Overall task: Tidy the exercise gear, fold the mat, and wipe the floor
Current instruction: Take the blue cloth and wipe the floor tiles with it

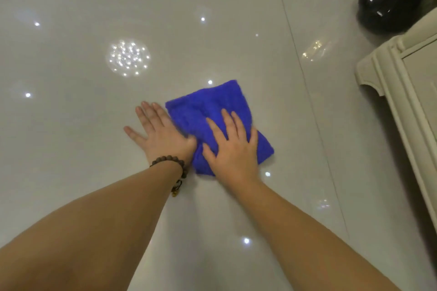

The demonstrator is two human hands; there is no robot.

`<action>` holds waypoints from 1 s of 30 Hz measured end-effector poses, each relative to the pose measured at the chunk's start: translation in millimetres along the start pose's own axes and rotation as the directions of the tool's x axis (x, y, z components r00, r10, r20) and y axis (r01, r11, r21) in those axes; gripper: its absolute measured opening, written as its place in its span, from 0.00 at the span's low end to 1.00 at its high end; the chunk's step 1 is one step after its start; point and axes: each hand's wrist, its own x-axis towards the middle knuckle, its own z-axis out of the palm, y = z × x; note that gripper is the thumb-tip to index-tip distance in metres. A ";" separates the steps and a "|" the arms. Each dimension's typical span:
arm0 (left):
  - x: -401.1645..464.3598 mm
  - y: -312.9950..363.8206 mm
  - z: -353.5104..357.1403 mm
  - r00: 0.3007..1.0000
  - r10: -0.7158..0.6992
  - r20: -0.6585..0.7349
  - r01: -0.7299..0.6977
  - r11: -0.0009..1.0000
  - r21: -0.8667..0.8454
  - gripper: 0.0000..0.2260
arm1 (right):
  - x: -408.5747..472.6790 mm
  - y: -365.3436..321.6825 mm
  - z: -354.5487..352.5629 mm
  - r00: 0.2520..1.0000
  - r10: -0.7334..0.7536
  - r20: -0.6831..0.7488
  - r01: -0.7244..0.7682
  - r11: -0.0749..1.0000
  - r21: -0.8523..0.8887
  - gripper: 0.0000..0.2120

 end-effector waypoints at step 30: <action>-207.0 -104.3 35.7 0.986 0.048 0.161 -0.060 0.996 0.069 0.39 | -129.0 -31.1 -3.9 0.919 -0.376 0.117 0.369 0.926 0.080 0.28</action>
